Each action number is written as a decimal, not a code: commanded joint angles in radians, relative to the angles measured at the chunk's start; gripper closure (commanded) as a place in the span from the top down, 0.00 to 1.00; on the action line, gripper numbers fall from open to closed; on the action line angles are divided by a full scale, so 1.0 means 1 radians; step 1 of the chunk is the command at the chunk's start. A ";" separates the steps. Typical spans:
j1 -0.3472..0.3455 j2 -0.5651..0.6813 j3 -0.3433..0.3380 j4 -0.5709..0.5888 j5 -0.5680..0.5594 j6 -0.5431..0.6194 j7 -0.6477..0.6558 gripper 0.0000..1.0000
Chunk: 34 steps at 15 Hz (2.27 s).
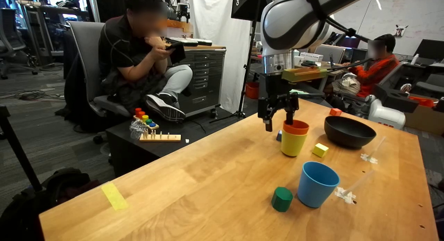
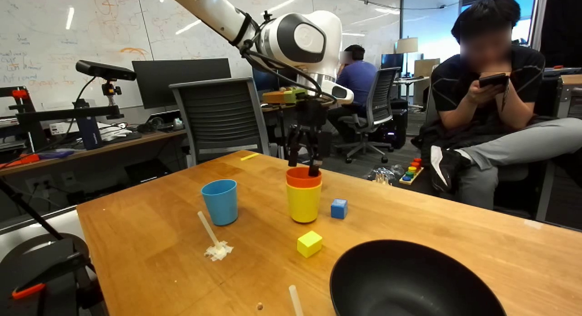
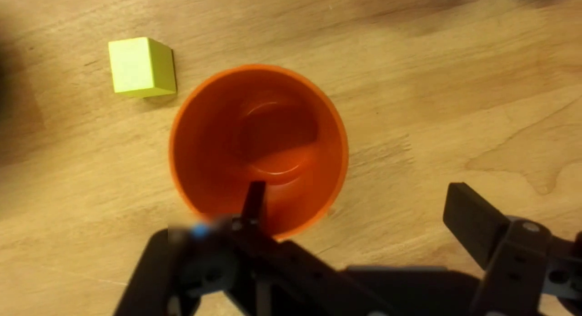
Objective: Put the orange cup in the yellow cup then put the yellow cup in the blue cup
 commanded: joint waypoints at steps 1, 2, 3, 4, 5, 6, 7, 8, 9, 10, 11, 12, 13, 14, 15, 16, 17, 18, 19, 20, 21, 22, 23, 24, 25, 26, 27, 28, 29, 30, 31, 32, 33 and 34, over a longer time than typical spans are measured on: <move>0.018 -0.091 0.002 -0.133 -0.028 0.039 -0.004 1.00; 0.021 -0.108 -0.002 -0.160 -0.038 0.044 -0.006 1.00; 0.022 -0.123 -0.004 -0.182 -0.046 0.043 -0.006 1.00; 0.021 -0.138 -0.007 -0.203 -0.057 0.044 -0.005 1.00; 0.017 -0.153 -0.010 -0.223 -0.065 0.052 -0.003 1.00; 0.011 -0.165 -0.015 -0.236 -0.071 0.055 -0.002 0.98; 0.006 -0.174 -0.022 -0.248 -0.076 0.060 0.001 0.85; 0.003 -0.182 -0.028 -0.256 -0.084 0.064 0.003 0.76; -0.002 -0.188 -0.035 -0.264 -0.094 0.071 0.004 0.70; -0.007 -0.195 -0.042 -0.271 -0.102 0.080 0.005 0.63; -0.012 -0.196 -0.047 -0.275 -0.109 0.090 0.005 0.58; -0.015 -0.198 -0.051 -0.278 -0.112 0.100 0.006 0.57; -0.018 -0.196 -0.052 -0.280 -0.113 0.110 0.006 0.61; -0.017 -0.192 -0.051 -0.278 -0.111 0.113 0.007 0.72; -0.016 -0.192 -0.047 -0.280 -0.108 0.116 0.007 0.81; -0.012 -0.194 -0.042 -0.285 -0.106 0.120 0.006 0.89; -0.008 -0.195 -0.038 -0.289 -0.106 0.123 0.006 0.96; -0.003 -0.195 -0.035 -0.293 -0.107 0.128 0.006 1.00; 0.003 -0.195 -0.032 -0.297 -0.111 0.133 0.006 1.00; 0.009 -0.196 -0.029 -0.301 -0.112 0.138 0.005 1.00; 0.012 -0.194 -0.026 -0.301 -0.111 0.143 0.003 1.00; 0.015 -0.193 -0.024 -0.304 -0.110 0.147 0.002 1.00; 0.018 -0.191 -0.022 -0.306 -0.110 0.149 0.002 1.00; 0.020 -0.189 -0.024 -0.307 -0.113 0.150 0.003 1.00; 0.020 -0.189 -0.025 -0.308 -0.113 0.152 0.003 1.00; 0.019 -0.187 -0.028 -0.307 -0.113 0.154 0.004 1.00; 0.017 -0.186 -0.029 -0.305 -0.112 0.156 0.004 1.00; 0.014 -0.184 -0.031 -0.300 -0.113 0.157 0.005 1.00; 0.012 -0.183 -0.034 -0.296 -0.117 0.161 0.005 1.00; 0.011 -0.180 -0.038 -0.292 -0.122 0.163 0.006 1.00; 0.010 -0.177 -0.040 -0.290 -0.127 0.164 0.006 0.89; 0.009 -0.175 -0.043 -0.289 -0.132 0.166 0.007 0.73; 0.008 -0.174 -0.044 -0.289 -0.134 0.167 0.008 0.66; 0.007 -0.173 -0.045 -0.290 -0.135 0.168 0.008 0.59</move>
